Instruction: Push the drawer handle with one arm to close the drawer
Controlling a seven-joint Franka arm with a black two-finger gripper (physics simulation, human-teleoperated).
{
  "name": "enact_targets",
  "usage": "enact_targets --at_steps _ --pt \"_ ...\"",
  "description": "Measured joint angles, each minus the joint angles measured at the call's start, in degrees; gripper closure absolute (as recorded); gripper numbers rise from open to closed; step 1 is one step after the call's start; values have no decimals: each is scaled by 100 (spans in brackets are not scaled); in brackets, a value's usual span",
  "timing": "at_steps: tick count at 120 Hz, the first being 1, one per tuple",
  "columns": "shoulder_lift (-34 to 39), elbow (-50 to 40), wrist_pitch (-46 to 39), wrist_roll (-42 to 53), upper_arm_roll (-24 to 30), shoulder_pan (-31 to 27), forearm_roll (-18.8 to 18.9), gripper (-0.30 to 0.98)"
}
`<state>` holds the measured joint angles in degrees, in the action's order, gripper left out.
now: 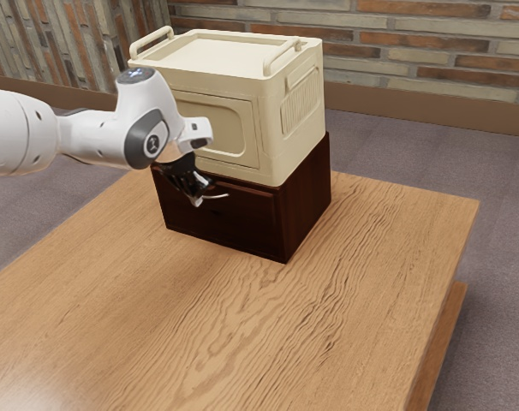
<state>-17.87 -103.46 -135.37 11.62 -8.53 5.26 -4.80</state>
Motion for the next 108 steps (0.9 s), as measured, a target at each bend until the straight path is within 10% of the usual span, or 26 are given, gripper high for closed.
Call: enact_targets --at_steps 54,86,108 --pt "6 42 109 62 396 -382 -5 79" --pt "3748 -3044 434 18 279 36 1 59" --pt "4304 -1662 1958 -73 270 62 344 27"
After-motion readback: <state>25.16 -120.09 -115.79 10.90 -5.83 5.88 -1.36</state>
